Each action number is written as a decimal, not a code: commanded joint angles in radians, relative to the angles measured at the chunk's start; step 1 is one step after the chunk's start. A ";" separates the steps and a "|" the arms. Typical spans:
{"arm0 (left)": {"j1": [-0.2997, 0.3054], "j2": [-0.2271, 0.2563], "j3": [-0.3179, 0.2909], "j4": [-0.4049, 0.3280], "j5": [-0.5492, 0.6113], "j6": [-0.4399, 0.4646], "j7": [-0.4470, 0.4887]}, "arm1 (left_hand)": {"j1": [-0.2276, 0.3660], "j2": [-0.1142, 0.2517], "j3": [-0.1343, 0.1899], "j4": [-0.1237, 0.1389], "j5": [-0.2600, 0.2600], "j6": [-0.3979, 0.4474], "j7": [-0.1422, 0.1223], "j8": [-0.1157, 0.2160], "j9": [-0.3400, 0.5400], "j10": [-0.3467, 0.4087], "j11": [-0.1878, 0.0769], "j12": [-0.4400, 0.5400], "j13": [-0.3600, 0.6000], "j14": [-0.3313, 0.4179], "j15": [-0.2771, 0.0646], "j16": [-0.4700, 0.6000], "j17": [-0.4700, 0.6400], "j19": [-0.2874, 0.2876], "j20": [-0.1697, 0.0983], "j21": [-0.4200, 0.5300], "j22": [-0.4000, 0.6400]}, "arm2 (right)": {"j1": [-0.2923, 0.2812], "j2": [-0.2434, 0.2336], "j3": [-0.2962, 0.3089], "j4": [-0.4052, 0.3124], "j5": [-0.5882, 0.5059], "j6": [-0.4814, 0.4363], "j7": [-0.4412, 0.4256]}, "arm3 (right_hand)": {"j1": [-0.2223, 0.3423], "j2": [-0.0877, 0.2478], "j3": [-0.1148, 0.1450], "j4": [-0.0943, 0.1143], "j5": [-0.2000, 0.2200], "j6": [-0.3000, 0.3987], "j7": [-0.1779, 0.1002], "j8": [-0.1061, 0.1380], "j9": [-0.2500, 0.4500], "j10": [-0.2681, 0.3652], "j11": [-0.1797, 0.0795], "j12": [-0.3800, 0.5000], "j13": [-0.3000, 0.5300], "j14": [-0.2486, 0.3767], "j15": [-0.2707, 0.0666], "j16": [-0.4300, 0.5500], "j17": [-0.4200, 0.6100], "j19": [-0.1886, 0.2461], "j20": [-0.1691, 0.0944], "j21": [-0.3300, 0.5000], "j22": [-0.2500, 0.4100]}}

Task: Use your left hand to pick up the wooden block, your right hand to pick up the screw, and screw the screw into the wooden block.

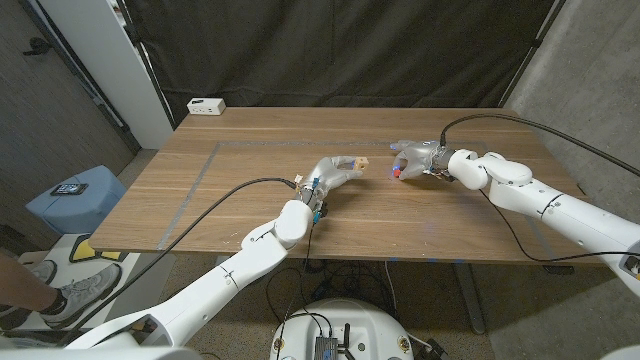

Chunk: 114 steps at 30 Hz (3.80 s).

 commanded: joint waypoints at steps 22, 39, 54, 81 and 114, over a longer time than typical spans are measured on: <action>0.018 0.005 0.000 -0.026 0.016 0.012 0.018 | 0.005 0.015 -0.005 -0.001 -0.003 0.011 0.003 0.005 0.006 0.003 -0.002 -0.006 0.004 -0.001 -0.104 0.004 0.001 -0.003 -0.004 0.003 0.005 | -0.005 0.006 -0.005 0.017 -0.016 0.016 -0.050 | 0.028 0.004 -0.012 0.000 0.007 0.054 0.002 0.047 0.023 0.034 -0.018 0.008 0.003 0.023 -0.023 0.011 0.005 0.026 -0.009 0.008 0.005; 0.000 -0.007 0.006 -0.003 0.012 0.009 0.007 | 0.004 0.018 -0.006 -0.001 -0.003 0.014 0.003 0.006 0.006 0.003 -0.002 -0.009 0.006 -0.001 -0.101 0.004 0.001 -0.003 -0.004 0.004 0.005 | -0.012 -0.001 0.010 0.019 -0.004 0.016 -0.077 | 0.035 0.008 -0.020 0.004 0.007 0.090 0.009 0.082 0.040 0.067 -0.022 0.012 0.003 0.040 -0.031 0.013 0.007 0.040 -0.016 0.008 0.005; -0.016 -0.015 0.012 0.017 0.009 0.004 -0.003 | 0.004 0.021 -0.007 -0.001 -0.003 0.013 0.003 0.005 0.006 0.003 -0.002 -0.011 0.007 -0.002 -0.102 0.004 0.001 -0.002 -0.005 0.004 0.005 | -0.047 0.000 0.061 0.020 0.103 0.015 -0.114 | 0.035 0.009 -0.024 0.007 0.007 0.096 0.008 0.094 0.047 0.077 -0.025 0.012 0.003 0.042 -0.033 0.013 0.008 0.042 -0.017 0.007 0.005; -0.016 -0.027 0.017 0.035 0.004 -0.018 0.003 | 0.004 0.022 -0.010 -0.003 -0.003 0.012 0.003 0.003 0.006 0.003 -0.002 -0.014 0.009 -0.001 -0.104 0.004 0.000 -0.003 -0.006 0.004 0.005 | -0.188 -0.044 0.195 -0.181 0.287 -0.129 -0.165 | 0.035 0.013 -0.033 0.010 0.005 0.104 0.016 0.114 0.062 0.091 -0.019 0.009 0.003 0.040 -0.026 0.009 0.009 0.042 -0.013 0.004 0.005; -0.048 -0.025 0.013 0.087 -0.009 -0.071 -0.038 | 0.006 0.025 -0.012 -0.006 -0.002 0.012 0.003 0.002 0.006 0.004 -0.002 -0.018 0.011 0.001 -0.103 0.004 0.000 -0.004 -0.006 0.004 0.005 | -0.353 0.021 0.343 -0.291 0.621 -0.171 -0.332 | 0.032 0.019 -0.044 0.013 -0.001 0.117 0.030 0.143 0.078 0.116 0.002 0.008 0.003 0.043 -0.013 0.009 0.010 0.044 -0.008 0.003 0.006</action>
